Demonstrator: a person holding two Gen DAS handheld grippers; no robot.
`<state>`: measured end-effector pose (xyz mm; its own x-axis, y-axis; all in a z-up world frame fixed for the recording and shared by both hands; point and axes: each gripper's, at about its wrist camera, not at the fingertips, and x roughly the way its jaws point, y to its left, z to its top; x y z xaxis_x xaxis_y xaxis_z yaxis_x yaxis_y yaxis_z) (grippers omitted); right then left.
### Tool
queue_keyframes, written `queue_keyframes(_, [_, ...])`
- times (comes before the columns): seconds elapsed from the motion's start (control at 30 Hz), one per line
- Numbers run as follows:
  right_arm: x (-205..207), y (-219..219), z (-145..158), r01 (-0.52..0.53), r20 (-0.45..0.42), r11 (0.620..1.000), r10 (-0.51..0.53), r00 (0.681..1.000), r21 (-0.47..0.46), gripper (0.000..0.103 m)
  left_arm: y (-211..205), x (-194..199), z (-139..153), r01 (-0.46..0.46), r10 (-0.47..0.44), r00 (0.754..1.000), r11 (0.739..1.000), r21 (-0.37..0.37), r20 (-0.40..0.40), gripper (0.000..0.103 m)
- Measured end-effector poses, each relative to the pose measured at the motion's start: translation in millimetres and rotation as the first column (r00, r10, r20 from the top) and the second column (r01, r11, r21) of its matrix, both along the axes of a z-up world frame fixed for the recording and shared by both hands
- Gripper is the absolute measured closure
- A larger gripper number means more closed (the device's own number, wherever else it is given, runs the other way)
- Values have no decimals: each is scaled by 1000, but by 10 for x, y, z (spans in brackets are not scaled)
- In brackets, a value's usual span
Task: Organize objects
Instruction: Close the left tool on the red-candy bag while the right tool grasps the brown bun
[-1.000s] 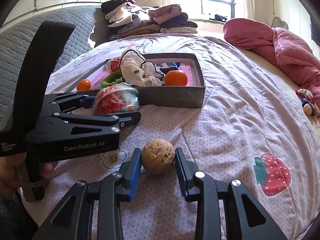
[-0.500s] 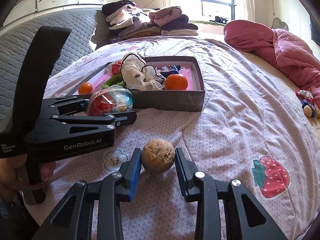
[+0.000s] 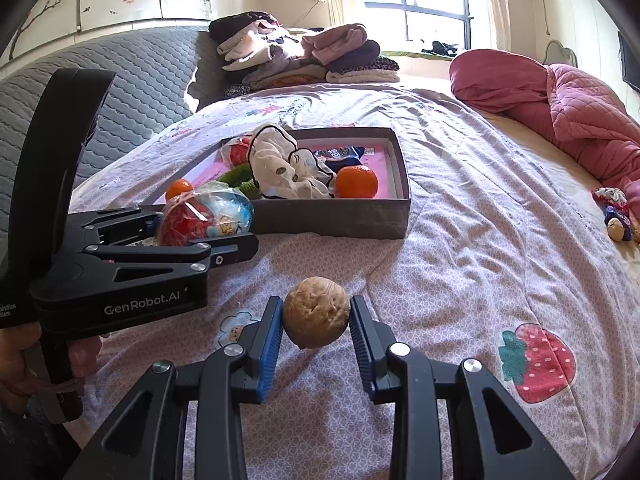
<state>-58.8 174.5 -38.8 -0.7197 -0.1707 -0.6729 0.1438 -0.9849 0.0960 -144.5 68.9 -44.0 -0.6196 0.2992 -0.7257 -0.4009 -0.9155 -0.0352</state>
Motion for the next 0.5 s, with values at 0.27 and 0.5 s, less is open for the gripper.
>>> queue_keyframes(0.27, [24, -25, 84, -18, -44, 1000, 17, 999, -13, 69, -126, 53, 75, -45, 45, 999, 999, 5, 0, 52])
queue_keyframes(0.5, [-3, -32, 111, -25, -52, 1000, 24, 998, -19, 69, -212, 51, 146, -63, 62, 998, 997, 34, 14, 52])
